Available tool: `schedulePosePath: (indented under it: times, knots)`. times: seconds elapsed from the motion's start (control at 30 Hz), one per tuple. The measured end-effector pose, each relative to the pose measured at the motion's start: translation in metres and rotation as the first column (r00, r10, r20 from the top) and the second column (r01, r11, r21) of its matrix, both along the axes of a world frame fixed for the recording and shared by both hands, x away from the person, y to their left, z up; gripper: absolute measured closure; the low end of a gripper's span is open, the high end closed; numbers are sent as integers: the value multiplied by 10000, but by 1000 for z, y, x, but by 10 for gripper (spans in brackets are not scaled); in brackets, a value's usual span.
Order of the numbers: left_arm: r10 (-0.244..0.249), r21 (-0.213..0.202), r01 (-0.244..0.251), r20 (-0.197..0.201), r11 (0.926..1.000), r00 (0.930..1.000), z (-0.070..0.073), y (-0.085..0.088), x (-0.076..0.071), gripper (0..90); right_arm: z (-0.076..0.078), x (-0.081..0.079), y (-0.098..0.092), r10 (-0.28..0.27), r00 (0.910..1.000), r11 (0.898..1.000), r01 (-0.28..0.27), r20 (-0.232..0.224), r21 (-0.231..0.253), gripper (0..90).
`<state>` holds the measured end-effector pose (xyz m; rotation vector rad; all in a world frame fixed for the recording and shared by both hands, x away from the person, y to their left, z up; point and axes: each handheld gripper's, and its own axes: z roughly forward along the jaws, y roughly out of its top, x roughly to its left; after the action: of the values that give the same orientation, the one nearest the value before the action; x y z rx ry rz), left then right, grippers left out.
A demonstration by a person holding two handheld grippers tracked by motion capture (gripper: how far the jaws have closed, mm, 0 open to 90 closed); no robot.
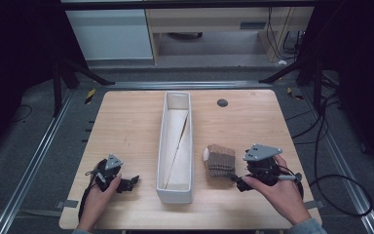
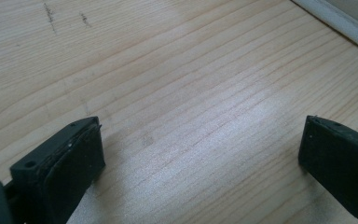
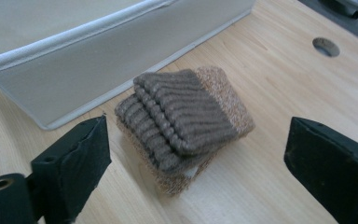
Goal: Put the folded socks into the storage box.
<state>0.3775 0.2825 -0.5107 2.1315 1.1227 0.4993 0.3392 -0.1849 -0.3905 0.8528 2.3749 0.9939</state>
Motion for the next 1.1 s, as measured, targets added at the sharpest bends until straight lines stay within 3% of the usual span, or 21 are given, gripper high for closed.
schedulePosePath:
  times: [0.2,0.27,0.5,0.6,0.83,1.1]
  knots:
    - [-7,2,7,-6,10000,10000,0,0,0,0,7,7,13,539,9985,9956,-536,11,-771,122]
    - [-1,2,1,1,10000,10000,0,0,0,0,7,12,19,824,9966,9891,-813,43,-1229,136]
    - [2,0,-2,-2,10000,10000,0,0,0,0,7,18,26,1324,9912,9765,-1287,96,-1731,150]
    - [0,6,0,1,10000,10000,0,0,0,0,9,23,27,1465,9892,9659,-1426,22,-2163,152]
    - [-2,4,2,1,10000,10000,0,0,0,0,9,30,30,1799,9833,9509,-1809,-274,-2512,185]
    - [-3,7,3,4,10000,10000,0,0,0,0,6,32,32,1931,9793,9458,-2021,-601,-2540,224]
